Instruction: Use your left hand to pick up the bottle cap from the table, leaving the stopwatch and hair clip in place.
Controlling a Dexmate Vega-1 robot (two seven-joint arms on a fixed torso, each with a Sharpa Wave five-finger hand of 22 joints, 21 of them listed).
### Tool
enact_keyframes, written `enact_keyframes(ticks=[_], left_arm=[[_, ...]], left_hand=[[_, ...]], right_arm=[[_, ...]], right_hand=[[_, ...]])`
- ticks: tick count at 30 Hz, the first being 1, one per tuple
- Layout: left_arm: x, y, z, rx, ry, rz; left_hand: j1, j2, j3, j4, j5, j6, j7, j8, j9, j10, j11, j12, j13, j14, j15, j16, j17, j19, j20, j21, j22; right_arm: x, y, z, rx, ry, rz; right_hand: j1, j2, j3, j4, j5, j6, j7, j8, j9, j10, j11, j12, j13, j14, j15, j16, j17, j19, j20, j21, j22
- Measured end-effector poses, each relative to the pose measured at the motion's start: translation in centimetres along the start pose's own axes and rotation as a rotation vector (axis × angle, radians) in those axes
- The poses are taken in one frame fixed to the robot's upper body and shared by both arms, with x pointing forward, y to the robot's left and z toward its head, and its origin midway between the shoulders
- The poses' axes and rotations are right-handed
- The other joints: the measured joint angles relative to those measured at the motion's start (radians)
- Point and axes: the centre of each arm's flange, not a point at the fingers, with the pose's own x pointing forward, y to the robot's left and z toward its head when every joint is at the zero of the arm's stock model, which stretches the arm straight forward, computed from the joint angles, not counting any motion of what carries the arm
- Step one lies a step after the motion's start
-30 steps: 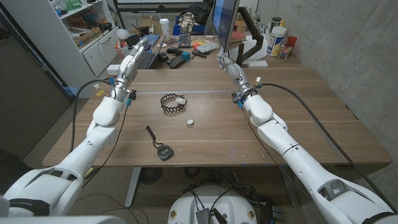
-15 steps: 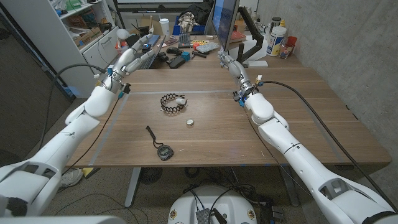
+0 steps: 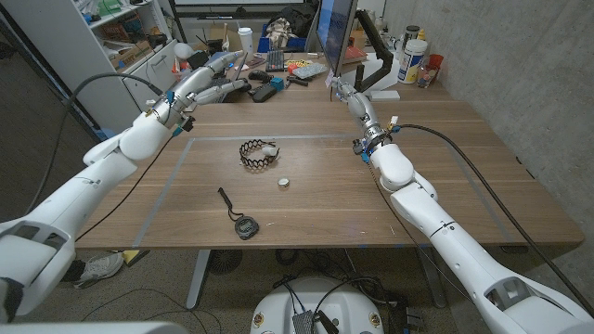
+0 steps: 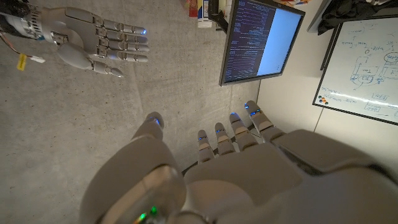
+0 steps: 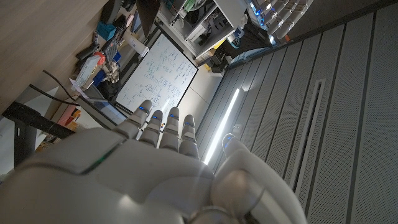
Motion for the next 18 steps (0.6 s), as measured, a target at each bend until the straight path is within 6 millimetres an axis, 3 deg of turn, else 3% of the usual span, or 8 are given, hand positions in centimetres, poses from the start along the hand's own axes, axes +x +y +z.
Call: enact_keyframes(ticks=[18], left_arm=[[1.9,0.2,0.6,0.006,-0.096,-0.164]], left_hand=[[-0.006,-0.052,-0.03,-0.013,0.0,0.004,0.004,0.008,0.0,0.026,-0.004,0.005,0.005,0.052,-0.009,0.016,0.005,0.045,-0.009,0.005,0.005]], right_arm=[[-0.5,-0.7,0.5,-0.025,-0.011,-0.024]], right_hand=[[0.0,0.0,-0.004,-0.004,0.0,0.004,-0.004,0.0,0.0,0.0,0.0,0.0,0.0,0.0,0.0,0.0,0.0,-0.004,-0.004,0.0,0.0]])
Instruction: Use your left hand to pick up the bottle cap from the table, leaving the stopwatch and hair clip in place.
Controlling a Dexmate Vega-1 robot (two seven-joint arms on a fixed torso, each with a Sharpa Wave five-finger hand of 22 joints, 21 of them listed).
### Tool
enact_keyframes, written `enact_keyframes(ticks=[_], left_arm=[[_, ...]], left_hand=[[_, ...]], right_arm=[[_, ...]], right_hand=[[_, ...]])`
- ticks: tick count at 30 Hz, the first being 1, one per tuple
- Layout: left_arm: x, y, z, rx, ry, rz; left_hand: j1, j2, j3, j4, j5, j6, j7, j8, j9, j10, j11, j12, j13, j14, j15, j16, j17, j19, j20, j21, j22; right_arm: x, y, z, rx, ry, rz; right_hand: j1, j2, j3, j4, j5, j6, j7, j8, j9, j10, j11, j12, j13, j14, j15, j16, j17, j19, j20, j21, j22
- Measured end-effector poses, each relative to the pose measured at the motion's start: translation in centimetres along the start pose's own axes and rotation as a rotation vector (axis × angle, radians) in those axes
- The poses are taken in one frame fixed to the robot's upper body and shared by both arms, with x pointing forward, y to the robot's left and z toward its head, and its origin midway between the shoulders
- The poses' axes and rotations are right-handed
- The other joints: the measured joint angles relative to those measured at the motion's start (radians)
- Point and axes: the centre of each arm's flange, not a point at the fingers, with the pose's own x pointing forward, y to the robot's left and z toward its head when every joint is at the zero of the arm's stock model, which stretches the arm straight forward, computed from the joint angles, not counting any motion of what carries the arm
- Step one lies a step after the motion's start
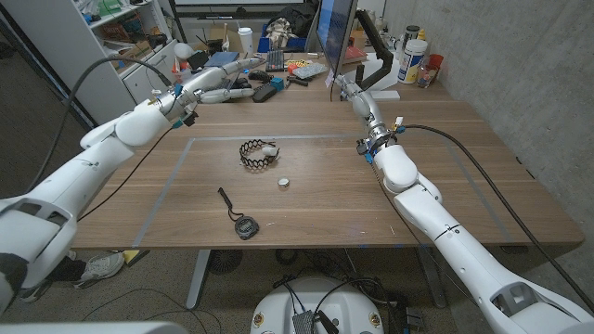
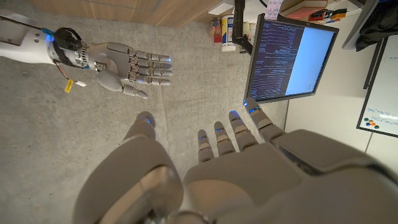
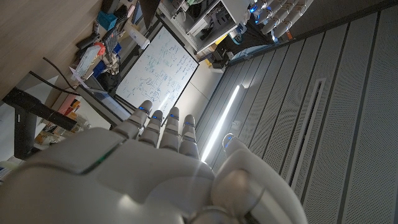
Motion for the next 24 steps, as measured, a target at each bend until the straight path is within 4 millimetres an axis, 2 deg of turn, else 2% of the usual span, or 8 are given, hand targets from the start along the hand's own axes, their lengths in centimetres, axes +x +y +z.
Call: enact_keyframes(ticks=[17,24], left_arm=[[1.6,0.4,1.1,0.055,-0.072,-0.143],[2.1,0.4,1.7,0.087,-0.096,-0.194]], left_hand=[[0.017,-0.031,-0.021,-0.012,0.014,0.028,-0.017,0.012,0.005,0.024,-0.003,0.007,0.0,0.053,-0.002,0.008,0.005,0.027,-0.002,0.0,0.0],[0.033,-0.041,-0.019,-0.02,0.023,0.057,-0.025,0.019,0.005,0.048,-0.019,0.012,0.005,0.094,-0.001,0.021,0.009,0.043,-0.007,0.0,0.0]], right_arm=[[-0.1,-0.4,0.1,-0.007,-0.009,-0.013],[-0.1,-0.7,0.1,-0.012,-0.01,-0.015]], right_hand=[[0.0,0.0,0.0,0.0,0.0,0.0,0.0,0.0,0.0,0.0,0.0,0.0,0.0,0.0,0.0,0.0,0.0,0.0,0.0,-0.006,0.0],[0.0,0.0,0.0,0.0,0.0,0.0,0.0,0.0,0.0,0.0,0.0,0.0,0.0,0.0,0.0,0.0,0.0,0.0,0.0,-0.006,0.0]])
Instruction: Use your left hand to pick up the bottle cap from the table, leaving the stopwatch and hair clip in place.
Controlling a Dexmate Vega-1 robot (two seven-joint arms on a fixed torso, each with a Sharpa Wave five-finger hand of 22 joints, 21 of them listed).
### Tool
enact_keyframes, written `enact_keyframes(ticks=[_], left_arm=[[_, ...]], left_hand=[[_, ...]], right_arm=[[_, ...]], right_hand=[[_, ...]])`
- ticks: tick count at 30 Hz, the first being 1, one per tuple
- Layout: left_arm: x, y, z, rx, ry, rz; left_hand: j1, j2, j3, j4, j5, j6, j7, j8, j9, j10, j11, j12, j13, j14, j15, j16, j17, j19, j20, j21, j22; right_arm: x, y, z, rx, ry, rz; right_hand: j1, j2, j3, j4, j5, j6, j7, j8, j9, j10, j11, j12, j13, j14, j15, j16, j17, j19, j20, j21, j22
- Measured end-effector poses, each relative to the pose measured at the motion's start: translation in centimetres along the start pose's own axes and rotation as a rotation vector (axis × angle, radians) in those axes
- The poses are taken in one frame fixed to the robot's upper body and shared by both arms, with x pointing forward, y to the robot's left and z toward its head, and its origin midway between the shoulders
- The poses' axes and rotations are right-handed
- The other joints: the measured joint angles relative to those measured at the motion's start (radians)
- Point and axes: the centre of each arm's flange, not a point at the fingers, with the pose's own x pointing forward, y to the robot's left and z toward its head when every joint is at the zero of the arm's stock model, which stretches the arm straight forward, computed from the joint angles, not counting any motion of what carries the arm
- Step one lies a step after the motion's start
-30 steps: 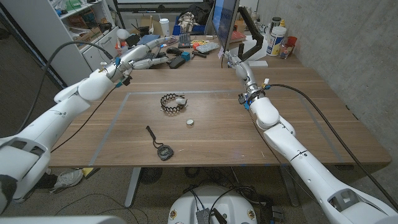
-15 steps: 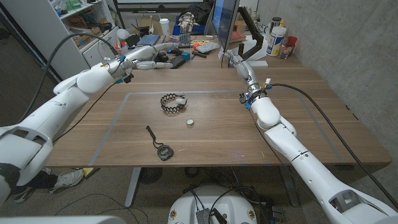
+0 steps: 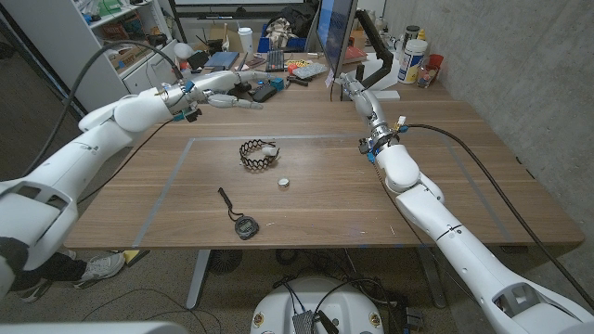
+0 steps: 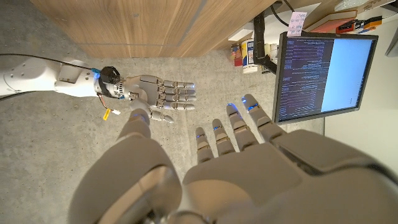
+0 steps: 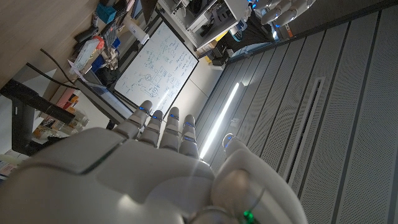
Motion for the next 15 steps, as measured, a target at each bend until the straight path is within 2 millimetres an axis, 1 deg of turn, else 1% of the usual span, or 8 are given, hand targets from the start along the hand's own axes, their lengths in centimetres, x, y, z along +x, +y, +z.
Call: enact_keyframes(ticks=[1,3,5,6,9,12,15], left_arm=[[0.0,-0.1,0.0,0.001,0.0,-0.004],[0.2,0.1,0.1,0.01,-0.006,-0.016],[0.3,0.0,0.3,0.02,-0.013,-0.037],[0.4,0.1,0.4,0.026,-0.016,-0.046],[0.5,0.0,0.5,0.035,-0.019,-0.067],[0.9,0.1,0.7,0.049,-0.03,-0.087],[1.1,0.1,0.9,0.059,-0.035,-0.108]], left_hand=[[0.007,-0.002,0.0,0.0,0.0,0.0,0.0,0.0,0.0,0.002,-0.002,0.0,0.0,0.007,0.0,0.005,0.0,0.003,-0.003,0.005,0.0],[0.009,0.001,0.0,-0.008,0.0,0.004,-0.004,0.0,0.0,0.003,-0.003,0.0,0.0,0.013,0.0,0.006,0.0,0.005,-0.005,0.008,0.0],[0.018,0.0,0.0,-0.008,0.007,0.004,-0.004,0.0,0.0,0.009,-0.009,0.0,0.0,0.016,-0.003,0.006,0.005,0.005,-0.005,0.008,0.0],[0.018,0.0,0.0,-0.008,0.007,0.008,-0.001,0.001,0.0,0.009,-0.009,0.0,0.0,0.016,-0.003,0.006,0.005,0.005,-0.005,0.008,0.0],[0.032,0.002,0.006,-0.014,0.011,0.014,-0.008,0.008,0.0,0.018,-0.004,0.007,0.0,0.016,-0.003,0.006,0.005,0.011,-0.011,0.008,0.0],[0.043,-0.002,0.006,-0.022,0.015,0.015,-0.008,0.008,0.0,0.023,-0.006,0.007,0.0,0.021,0.002,0.006,0.009,0.015,-0.007,0.008,0.0],[0.053,0.0,0.007,-0.022,0.015,0.018,-0.004,0.008,0.0,0.032,-0.011,0.007,0.0,0.027,-0.004,0.006,0.009,0.02,-0.012,0.008,0.0]], right_arm=[[0.0,0.0,0.0,0.0,0.0,0.0],[0.0,-0.1,0.0,-0.002,0.0,-0.001],[0.0,-0.2,0.0,-0.002,0.0,-0.002],[0.0,-0.2,0.0,-0.002,0.0,-0.002],[0.0,-0.3,0.0,-0.003,-0.001,-0.003],[-0.1,-0.4,0.0,-0.001,-0.003,-0.005],[-0.2,-0.4,-0.1,0.001,-0.002,-0.007]], right_hand=[[0.0,0.0,0.0,0.0,0.0,0.0,0.0,0.0,0.0,0.0,0.0,0.0,0.0,0.0,0.0,0.0,0.0,0.0,0.0,0.0,0.0],[0.0,0.0,0.0,0.0,0.0,0.0,0.0,0.0,0.0,0.0,0.0,0.0,0.0,0.0,0.0,0.0,0.0,0.0,0.0,0.0,0.0],[0.0,0.0,0.0,0.0,0.0,0.0,0.0,0.0,0.0,0.0,0.0,0.0,0.0,0.0,0.0,0.0,0.0,0.0,0.0,0.0,0.0],[0.0,0.0,0.0,0.0,0.0,0.0,0.0,0.0,0.0,0.0,0.0,0.0,0.0,0.0,0.0,0.0,0.0,0.0,0.0,0.0,0.0],[0.0,0.0,0.0,0.0,0.0,0.0,0.0,0.0,0.0,0.0,0.0,0.0,0.0,0.0,0.0,0.0,0.0,0.0,0.0,0.0,0.0],[0.0,0.0,0.0,0.0,0.0,0.0,0.0,0.0,0.0,0.0,0.0,0.0,0.0,0.0,0.0,0.0,0.0,0.0,0.0,0.0,0.0],[0.0,0.0,0.0,0.0,0.0,0.0,0.0,0.0,0.0,0.0,0.0,0.0,0.0,0.0,0.0,0.0,0.0,0.0,0.0,0.0,0.0]])
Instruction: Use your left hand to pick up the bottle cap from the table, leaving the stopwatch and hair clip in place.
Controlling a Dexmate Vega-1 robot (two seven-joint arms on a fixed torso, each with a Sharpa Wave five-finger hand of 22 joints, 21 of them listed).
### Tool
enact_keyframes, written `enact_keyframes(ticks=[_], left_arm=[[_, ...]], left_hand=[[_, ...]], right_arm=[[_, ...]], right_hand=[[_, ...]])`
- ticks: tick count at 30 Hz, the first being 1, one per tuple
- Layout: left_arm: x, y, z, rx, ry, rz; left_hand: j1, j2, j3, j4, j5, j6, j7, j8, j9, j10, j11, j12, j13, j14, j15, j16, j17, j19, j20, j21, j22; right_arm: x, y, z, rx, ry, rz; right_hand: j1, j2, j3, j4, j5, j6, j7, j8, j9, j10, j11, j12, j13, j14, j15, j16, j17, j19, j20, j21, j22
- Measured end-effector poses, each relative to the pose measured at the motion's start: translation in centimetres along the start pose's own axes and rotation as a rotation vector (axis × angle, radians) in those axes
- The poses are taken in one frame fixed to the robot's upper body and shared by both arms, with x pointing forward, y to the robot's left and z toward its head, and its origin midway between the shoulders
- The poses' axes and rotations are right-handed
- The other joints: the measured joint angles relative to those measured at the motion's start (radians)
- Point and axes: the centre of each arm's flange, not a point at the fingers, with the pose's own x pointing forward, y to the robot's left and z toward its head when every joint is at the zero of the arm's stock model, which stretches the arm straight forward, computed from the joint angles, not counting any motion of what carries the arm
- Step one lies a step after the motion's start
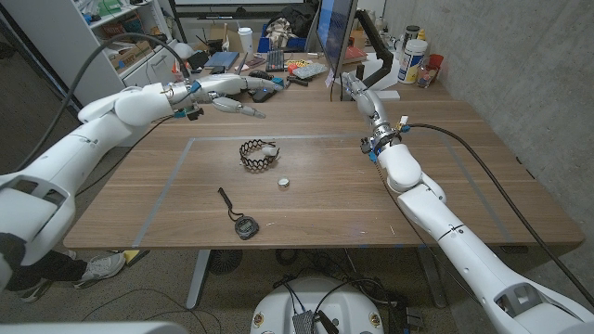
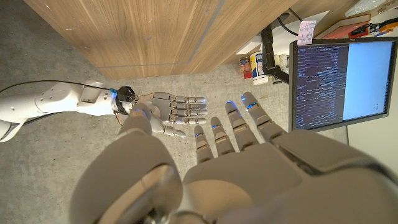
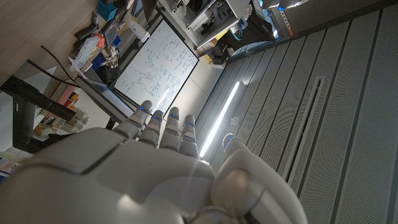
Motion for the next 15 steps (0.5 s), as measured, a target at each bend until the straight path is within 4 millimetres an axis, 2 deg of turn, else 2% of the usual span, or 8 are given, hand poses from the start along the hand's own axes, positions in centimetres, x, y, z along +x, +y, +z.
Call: enact_keyframes(ticks=[7,8,15], left_arm=[[0.02,-0.62,-0.02,0.007,0.002,-0.046],[0.53,-0.05,0.45,0.029,-0.017,-0.057],[0.84,-0.07,0.81,0.051,-0.029,-0.104]], left_hand=[[0.035,0.002,0.005,-0.011,0.008,0.03,-0.003,0.008,0.0,0.021,0.0,0.008,0.005,0.011,0.001,0.008,0.009,0.0,0.0,0.0,0.0],[0.037,0.0,0.006,-0.015,0.008,0.032,-0.004,0.008,0.0,0.021,0.0,0.008,0.005,0.011,0.001,0.008,0.009,0.0,0.0,0.0,0.0],[0.072,-0.004,0.01,-0.022,0.015,0.041,-0.005,0.008,0.0,0.028,-0.007,0.008,0.004,0.011,0.001,0.008,0.011,0.011,-0.011,0.0,0.0]], right_arm=[[-0.35,-0.12,-0.29,-0.001,0.008,-0.002],[-0.42,-0.22,-0.22,0.002,0.004,-0.011],[-0.69,-0.29,-0.21,0.0,0.004,-0.02]], right_hand=[[0.0,0.0,0.0,0.0,0.0,0.0,0.0,0.0,0.0,0.0,0.0,0.0,0.0,0.0,0.0,0.0,0.0,0.0,0.0,0.0,0.0],[0.0,0.0,0.0,0.0,0.0,0.0,0.0,0.0,0.0,0.0,0.0,0.0,0.0,0.0,0.0,0.0,0.0,0.0,0.0,0.0,0.0],[0.0,0.0,0.0,0.0,0.0,0.0,0.0,0.0,0.0,0.0,0.0,0.0,0.0,0.0,0.0,0.0,0.001,0.0,0.0,0.0,0.0]])
